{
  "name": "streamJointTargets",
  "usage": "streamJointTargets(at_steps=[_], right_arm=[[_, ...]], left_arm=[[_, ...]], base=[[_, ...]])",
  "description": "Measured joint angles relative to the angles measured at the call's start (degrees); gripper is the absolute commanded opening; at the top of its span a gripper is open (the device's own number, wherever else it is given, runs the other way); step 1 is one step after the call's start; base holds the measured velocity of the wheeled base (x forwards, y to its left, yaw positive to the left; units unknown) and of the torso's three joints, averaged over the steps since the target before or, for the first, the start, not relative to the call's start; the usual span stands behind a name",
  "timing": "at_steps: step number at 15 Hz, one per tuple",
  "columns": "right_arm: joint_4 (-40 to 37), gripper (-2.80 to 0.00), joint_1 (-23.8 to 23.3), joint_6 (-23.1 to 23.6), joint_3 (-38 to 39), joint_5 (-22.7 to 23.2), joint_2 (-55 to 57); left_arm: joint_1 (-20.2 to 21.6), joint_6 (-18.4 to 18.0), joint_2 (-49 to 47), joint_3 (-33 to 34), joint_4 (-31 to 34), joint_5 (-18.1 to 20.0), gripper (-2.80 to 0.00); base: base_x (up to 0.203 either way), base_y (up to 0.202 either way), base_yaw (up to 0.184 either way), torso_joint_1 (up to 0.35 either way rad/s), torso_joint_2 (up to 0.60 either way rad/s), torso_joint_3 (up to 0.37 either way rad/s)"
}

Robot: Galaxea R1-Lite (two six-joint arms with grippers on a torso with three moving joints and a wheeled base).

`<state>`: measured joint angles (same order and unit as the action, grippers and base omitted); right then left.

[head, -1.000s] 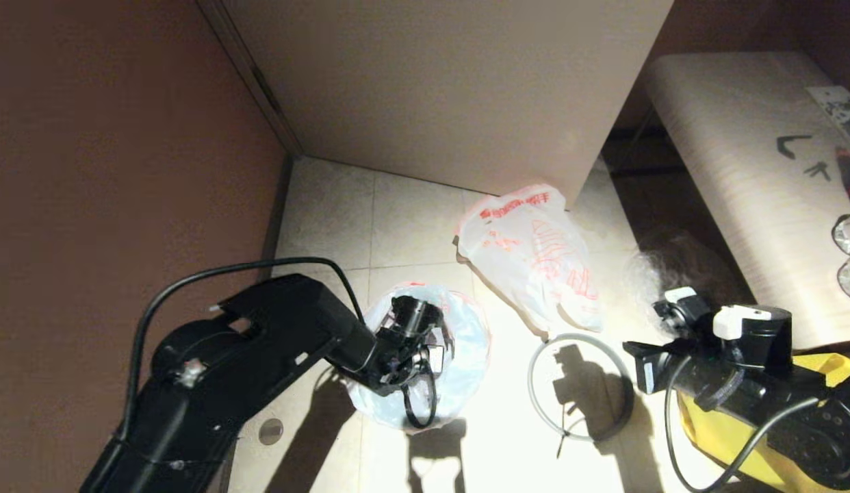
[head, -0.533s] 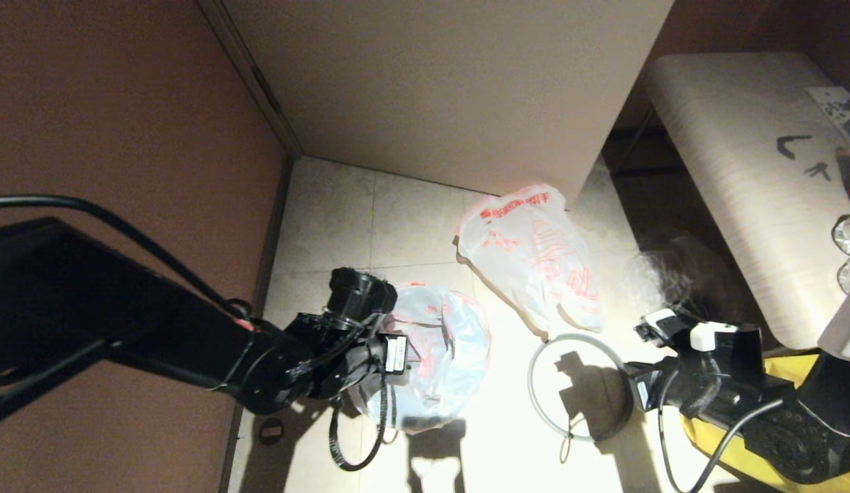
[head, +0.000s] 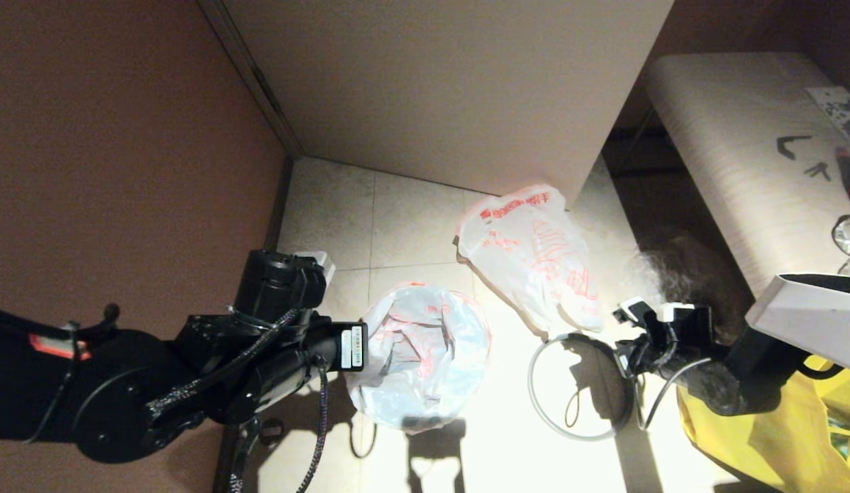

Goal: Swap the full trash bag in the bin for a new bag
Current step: Place the trash can ring on the trash can

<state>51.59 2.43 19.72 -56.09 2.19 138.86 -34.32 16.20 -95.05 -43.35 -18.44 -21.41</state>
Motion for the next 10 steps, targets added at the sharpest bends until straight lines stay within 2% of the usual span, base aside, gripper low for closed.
streamJointTargets(at_steps=[3,9,10], right_arm=[[-10.5,-2.80,-1.8,0.4,-11.4,0.0,6.6],[-28.0,-2.80,-5.8,0.5,-29.4,0.1,17.1],[-30.5,0.00,-6.5,0.6,-32.0,0.1,18.6]], left_arm=[[-0.1,0.0,2.7,0.0,0.1,0.0,-2.80],[0.0,0.0,3.8,0.0,-0.1,0.9,-2.80],[0.1,0.0,3.9,-0.1,-0.1,1.2,-2.80]], base=[[0.000,0.000,0.000,0.000,0.00,0.000],[0.000,0.000,0.000,0.000,0.00,0.000],[0.000,0.000,0.000,0.000,0.00,0.000]])
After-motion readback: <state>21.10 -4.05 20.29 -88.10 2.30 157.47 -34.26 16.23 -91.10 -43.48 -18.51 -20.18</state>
